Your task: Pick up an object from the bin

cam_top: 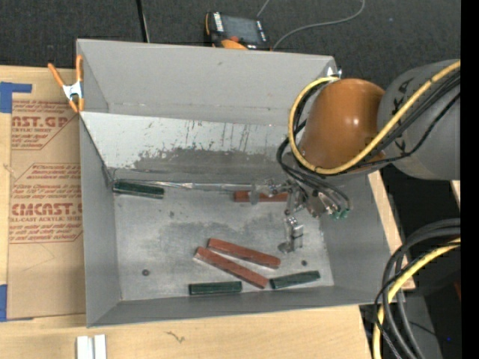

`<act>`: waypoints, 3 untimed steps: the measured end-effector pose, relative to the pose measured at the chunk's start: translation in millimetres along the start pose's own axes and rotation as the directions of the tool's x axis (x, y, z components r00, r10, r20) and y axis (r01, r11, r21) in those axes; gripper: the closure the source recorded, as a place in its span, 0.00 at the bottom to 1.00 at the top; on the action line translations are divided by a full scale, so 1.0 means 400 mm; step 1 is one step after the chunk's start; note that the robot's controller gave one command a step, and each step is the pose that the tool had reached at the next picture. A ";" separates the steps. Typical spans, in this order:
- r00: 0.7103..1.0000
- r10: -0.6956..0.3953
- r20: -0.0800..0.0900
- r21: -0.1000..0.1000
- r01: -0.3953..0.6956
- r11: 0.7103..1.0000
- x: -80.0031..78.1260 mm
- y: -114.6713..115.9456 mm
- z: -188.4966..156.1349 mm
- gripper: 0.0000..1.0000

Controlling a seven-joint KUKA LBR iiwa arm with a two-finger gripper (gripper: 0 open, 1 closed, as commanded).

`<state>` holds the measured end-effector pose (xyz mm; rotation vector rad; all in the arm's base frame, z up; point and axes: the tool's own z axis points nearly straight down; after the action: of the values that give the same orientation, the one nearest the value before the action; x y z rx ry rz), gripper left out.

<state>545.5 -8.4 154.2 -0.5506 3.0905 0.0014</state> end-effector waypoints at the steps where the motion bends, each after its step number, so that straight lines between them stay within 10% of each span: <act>1: 1.000 -0.010 -0.010 -0.005 0.010 1.000 0.063 0.116 0.222 0.00; 2: 1.000 -0.012 -0.003 0.000 0.012 1.000 0.098 0.033 0.211 0.00; 3: 1.000 -0.015 -0.006 0.000 0.015 1.000 0.098 0.036 0.209 1.00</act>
Offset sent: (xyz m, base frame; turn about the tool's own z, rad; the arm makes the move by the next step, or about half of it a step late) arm -0.0362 0.0320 -0.0842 -0.0062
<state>504.2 -8.4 70.6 -0.5744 3.0918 0.0004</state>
